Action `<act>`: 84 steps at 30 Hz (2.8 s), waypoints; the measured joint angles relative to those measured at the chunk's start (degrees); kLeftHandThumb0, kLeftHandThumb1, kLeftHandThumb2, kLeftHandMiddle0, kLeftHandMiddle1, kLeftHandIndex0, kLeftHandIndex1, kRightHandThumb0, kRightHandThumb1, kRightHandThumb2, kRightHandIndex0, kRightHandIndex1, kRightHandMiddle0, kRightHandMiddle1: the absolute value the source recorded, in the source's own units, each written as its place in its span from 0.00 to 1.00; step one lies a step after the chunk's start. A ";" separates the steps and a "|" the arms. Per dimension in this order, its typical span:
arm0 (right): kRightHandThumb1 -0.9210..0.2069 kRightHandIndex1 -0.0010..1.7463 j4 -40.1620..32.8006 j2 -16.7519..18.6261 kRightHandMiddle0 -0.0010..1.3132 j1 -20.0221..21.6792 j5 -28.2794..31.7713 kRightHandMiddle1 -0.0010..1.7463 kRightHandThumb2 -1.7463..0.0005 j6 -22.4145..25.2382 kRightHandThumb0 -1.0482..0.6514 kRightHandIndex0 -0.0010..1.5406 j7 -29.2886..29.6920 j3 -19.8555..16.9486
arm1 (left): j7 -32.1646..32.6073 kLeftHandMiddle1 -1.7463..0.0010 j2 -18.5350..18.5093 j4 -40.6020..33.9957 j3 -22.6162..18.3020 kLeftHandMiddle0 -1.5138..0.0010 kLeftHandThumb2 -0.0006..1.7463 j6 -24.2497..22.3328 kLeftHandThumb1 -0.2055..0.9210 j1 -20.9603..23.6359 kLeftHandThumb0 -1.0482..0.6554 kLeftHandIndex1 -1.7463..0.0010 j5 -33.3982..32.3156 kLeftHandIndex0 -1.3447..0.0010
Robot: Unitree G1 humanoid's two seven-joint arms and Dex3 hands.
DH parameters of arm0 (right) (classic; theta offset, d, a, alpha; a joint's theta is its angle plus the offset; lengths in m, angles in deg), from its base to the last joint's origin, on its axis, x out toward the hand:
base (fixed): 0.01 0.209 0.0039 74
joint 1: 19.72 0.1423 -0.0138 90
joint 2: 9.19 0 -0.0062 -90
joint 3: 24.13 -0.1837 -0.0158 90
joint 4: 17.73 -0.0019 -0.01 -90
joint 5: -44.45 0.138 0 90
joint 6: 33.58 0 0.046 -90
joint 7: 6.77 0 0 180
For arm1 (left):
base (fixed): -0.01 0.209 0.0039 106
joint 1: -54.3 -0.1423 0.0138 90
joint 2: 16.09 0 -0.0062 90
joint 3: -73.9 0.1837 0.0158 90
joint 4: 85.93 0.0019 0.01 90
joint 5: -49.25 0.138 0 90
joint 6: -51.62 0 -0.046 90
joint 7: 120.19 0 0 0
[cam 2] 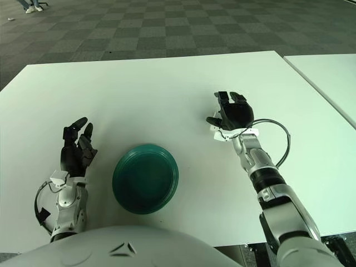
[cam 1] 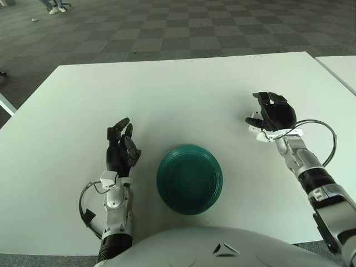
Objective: Put the charger into the plate.
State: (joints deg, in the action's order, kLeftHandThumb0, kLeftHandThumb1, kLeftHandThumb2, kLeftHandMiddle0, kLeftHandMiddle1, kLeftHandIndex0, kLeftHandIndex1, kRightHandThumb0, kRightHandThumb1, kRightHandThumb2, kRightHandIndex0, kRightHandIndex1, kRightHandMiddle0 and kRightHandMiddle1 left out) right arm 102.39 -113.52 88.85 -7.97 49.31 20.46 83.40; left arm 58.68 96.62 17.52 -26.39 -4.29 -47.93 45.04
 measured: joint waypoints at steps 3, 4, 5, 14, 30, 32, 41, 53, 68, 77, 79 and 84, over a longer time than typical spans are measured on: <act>0.00 0.02 -1.81 -0.18 0.00 -1.53 -0.02 0.40 0.63 -0.32 0.00 0.23 -0.10 0.01 | -0.01 0.97 0.00 0.07 -0.15 0.76 0.54 0.00 1.00 0.09 0.11 0.36 0.01 0.97; 0.00 0.02 -2.27 -0.21 0.00 -2.00 -0.02 0.40 0.62 -0.39 0.00 0.23 -0.13 0.01 | -0.01 0.97 0.01 0.09 -0.18 0.76 0.54 0.00 1.00 0.14 0.11 0.36 0.00 0.97; 0.00 0.01 -2.70 -0.25 0.00 -2.37 -0.02 0.39 0.62 -0.40 0.00 0.23 -0.15 0.01 | -0.01 0.97 0.01 0.11 -0.20 0.75 0.54 0.00 1.00 0.18 0.12 0.36 0.01 0.97; 0.00 0.01 -10.57 -0.97 0.00 -6.43 -0.02 0.38 0.60 0.07 0.01 0.23 -0.25 -0.52 | -0.49 0.96 0.03 0.20 -0.29 0.75 0.54 0.00 1.00 0.27 0.11 0.35 0.01 0.95; 0.00 0.01 -16.66 -1.48 0.00 -8.66 1.93 0.40 0.58 -1.33 0.01 0.24 -1.59 -2.91 | -0.69 0.96 0.07 0.49 -0.51 0.75 0.53 -0.02 1.00 0.64 0.13 0.36 -0.01 0.99; 0.00 0.01 -16.80 -1.49 0.00 -8.65 1.94 0.40 0.58 -1.28 0.00 0.24 -2.18 -2.99 | -0.90 0.96 0.07 0.52 -0.54 0.75 0.53 -0.02 1.00 0.67 0.12 0.36 -0.02 0.98; 0.00 0.01 -16.75 -1.49 0.00 -8.65 2.16 0.39 0.60 -0.85 0.00 0.23 -5.00 -3.02 | -1.22 0.96 0.08 0.60 -0.79 0.75 0.53 -0.03 1.00 0.80 0.11 0.35 -0.01 0.97; 0.00 0.00 -15.87 -1.46 0.00 -8.56 2.18 0.38 0.61 0.17 0.00 0.22 -6.99 -3.01 | -1.23 0.97 0.09 0.74 -0.96 0.76 0.53 -0.03 1.00 0.94 0.11 0.35 -0.01 0.97; 0.00 0.00 -12.72 -1.43 0.00 -7.99 2.17 0.38 0.62 0.76 0.00 0.21 -7.53 -2.59 | -1.29 0.97 0.10 0.88 -1.08 0.76 0.53 -0.03 1.00 1.11 0.11 0.36 -0.01 0.98; 0.00 0.00 -9.29 -1.07 0.00 -6.66 2.17 0.38 0.63 1.13 0.00 0.20 -8.15 -2.05 | -1.49 0.97 0.11 0.96 -1.19 0.75 0.54 -0.03 1.00 1.18 0.11 0.38 -0.06 1.00; 0.00 0.00 -8.39 -0.90 0.00 -6.18 2.17 0.39 0.63 1.24 0.00 0.20 -8.29 -1.99 | -1.55 0.97 0.12 0.96 -1.23 0.75 0.54 -0.03 1.00 1.18 0.12 0.39 -0.10 1.00; 0.00 0.00 -6.71 -0.51 0.00 -5.46 2.17 0.41 0.62 1.37 0.00 0.20 -8.44 -1.78 | -1.56 0.97 0.13 0.96 -1.27 0.75 0.54 -0.02 1.00 1.19 0.12 0.39 -0.14 1.00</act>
State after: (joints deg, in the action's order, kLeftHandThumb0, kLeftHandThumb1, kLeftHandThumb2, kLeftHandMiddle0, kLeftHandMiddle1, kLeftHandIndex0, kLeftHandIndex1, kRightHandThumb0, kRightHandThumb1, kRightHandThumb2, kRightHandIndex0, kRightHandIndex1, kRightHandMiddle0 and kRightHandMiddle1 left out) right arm 95.68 -114.03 83.39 -5.80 50.68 12.01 81.61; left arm 57.12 96.75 18.49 -27.66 -4.32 -46.74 44.91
